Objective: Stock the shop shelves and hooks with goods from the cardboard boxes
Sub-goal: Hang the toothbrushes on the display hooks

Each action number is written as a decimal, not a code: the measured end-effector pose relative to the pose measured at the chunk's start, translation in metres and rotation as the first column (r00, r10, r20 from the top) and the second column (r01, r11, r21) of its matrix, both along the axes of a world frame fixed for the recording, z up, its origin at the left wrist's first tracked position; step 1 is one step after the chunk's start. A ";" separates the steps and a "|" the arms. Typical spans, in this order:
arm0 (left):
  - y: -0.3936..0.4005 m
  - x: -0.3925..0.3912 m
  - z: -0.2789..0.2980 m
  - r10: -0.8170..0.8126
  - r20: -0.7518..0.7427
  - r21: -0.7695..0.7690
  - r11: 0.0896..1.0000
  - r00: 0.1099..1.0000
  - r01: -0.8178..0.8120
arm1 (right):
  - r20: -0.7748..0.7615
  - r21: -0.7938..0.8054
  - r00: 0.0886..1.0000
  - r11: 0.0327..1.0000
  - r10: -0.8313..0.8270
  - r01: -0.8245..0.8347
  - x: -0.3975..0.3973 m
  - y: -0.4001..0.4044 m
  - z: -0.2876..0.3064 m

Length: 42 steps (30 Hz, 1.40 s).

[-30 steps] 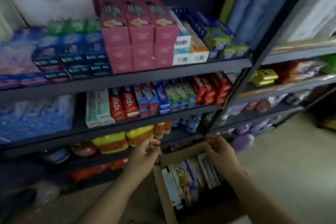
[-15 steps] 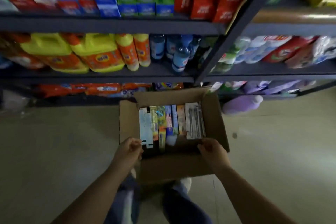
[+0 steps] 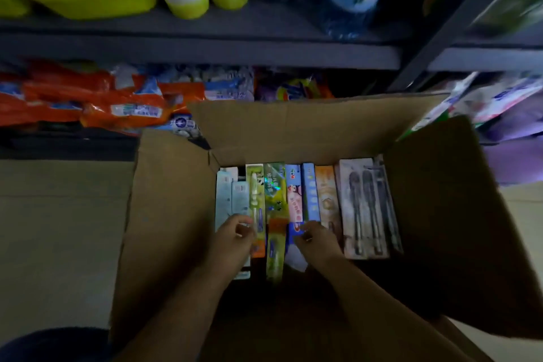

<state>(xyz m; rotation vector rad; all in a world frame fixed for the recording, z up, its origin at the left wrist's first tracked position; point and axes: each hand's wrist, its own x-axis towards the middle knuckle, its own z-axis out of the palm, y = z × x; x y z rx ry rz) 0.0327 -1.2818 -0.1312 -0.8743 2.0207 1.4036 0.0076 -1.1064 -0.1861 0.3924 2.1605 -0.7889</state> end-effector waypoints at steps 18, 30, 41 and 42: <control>0.005 0.036 -0.085 0.034 -0.018 0.059 0.998 0.999 -0.033 | -0.090 -0.154 0.993 0.984 0.072 -0.085 0.025 -0.014 -0.112; 0.009 0.023 -0.052 0.040 -0.076 0.287 0.958 0.996 -0.017 | -0.020 -0.579 0.962 0.787 -0.272 0.211 -0.033 -0.010 -0.009; -0.052 0.015 -0.020 0.210 -0.283 0.187 0.969 0.936 -0.161 | -0.057 -0.404 0.977 0.900 -0.205 0.166 -0.035 -0.041 -0.026; -0.060 0.016 -0.016 0.233 -0.296 0.211 0.962 0.926 -0.174 | -0.083 -0.301 0.990 0.950 -0.118 0.088 -0.032 -0.043 -0.033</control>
